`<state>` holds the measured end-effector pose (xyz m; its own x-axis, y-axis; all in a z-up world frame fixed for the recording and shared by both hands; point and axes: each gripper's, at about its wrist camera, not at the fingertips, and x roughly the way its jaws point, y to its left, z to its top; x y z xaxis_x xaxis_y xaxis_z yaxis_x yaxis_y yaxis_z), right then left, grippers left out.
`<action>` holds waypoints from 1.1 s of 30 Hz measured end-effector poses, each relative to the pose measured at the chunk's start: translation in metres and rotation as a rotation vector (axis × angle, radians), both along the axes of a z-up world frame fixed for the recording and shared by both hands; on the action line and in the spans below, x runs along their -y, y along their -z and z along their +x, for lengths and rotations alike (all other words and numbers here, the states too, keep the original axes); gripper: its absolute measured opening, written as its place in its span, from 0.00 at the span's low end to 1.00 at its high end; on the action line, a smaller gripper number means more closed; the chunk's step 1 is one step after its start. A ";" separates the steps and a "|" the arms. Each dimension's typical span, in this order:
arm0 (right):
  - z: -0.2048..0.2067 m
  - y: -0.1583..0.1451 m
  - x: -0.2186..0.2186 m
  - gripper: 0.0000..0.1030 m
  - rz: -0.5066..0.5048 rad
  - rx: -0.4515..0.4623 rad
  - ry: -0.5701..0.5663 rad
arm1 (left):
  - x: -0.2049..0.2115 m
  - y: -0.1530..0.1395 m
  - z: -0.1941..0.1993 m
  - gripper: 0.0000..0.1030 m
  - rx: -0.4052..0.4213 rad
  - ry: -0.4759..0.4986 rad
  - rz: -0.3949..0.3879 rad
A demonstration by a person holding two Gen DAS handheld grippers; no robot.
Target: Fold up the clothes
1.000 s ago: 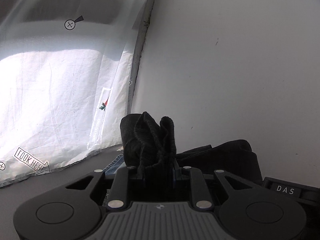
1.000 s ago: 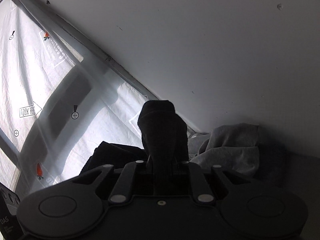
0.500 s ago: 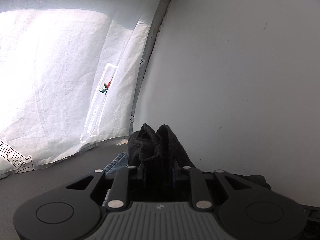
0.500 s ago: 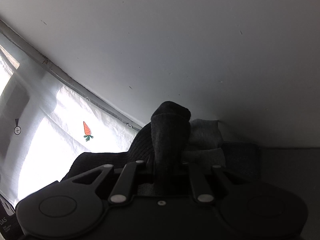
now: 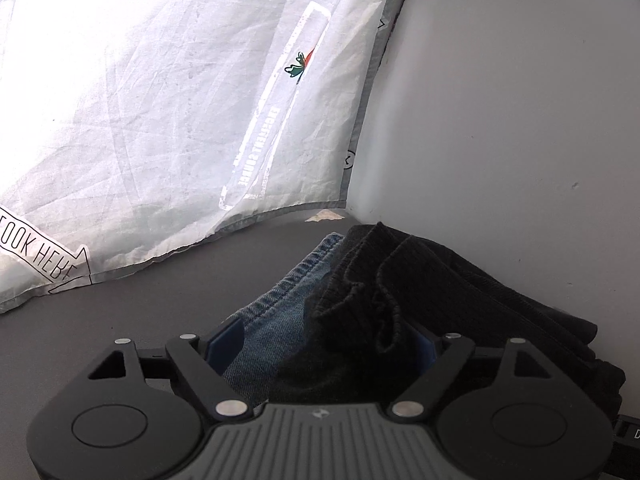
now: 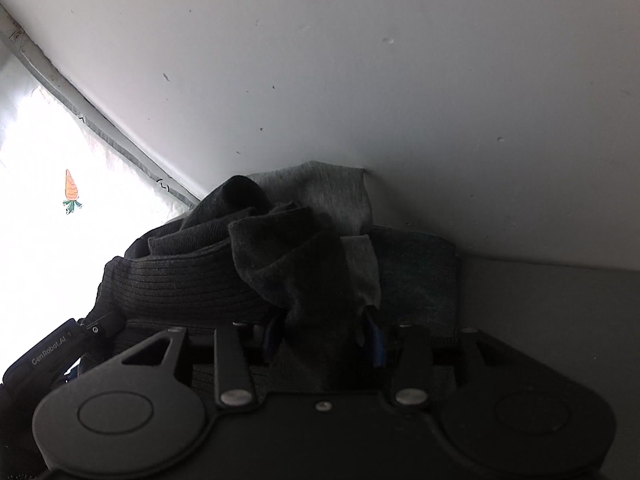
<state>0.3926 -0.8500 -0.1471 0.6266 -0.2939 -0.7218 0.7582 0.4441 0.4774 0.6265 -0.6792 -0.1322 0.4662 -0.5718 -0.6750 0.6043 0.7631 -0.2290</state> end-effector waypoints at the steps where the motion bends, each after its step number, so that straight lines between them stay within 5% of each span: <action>1: 0.001 -0.002 0.002 0.42 -0.001 -0.002 -0.005 | -0.002 -0.001 -0.001 0.87 0.002 -0.009 0.007; 5: 0.002 -0.019 0.009 0.45 -0.039 -0.012 -0.067 | -0.011 -0.021 -0.017 0.87 0.069 -0.093 0.056; 11: -0.009 -0.058 -0.015 0.56 -0.308 -0.041 -0.157 | -0.055 -0.066 -0.062 0.86 0.208 -0.203 0.063; 18: -0.029 -0.104 -0.064 0.92 -0.386 0.045 -0.382 | -0.136 -0.127 -0.144 0.96 0.352 -0.367 0.050; 24: -0.059 -0.135 -0.148 0.99 -0.470 0.136 -0.581 | -0.221 -0.168 -0.222 1.00 0.430 -0.495 -0.008; 27: -0.079 -0.141 -0.190 0.99 -0.547 0.160 -0.617 | -0.257 -0.173 -0.255 1.00 0.402 -0.583 0.014; 33: -0.125 -0.154 -0.275 0.99 -0.715 0.132 -0.721 | -0.332 -0.168 -0.336 1.00 0.477 -0.767 0.004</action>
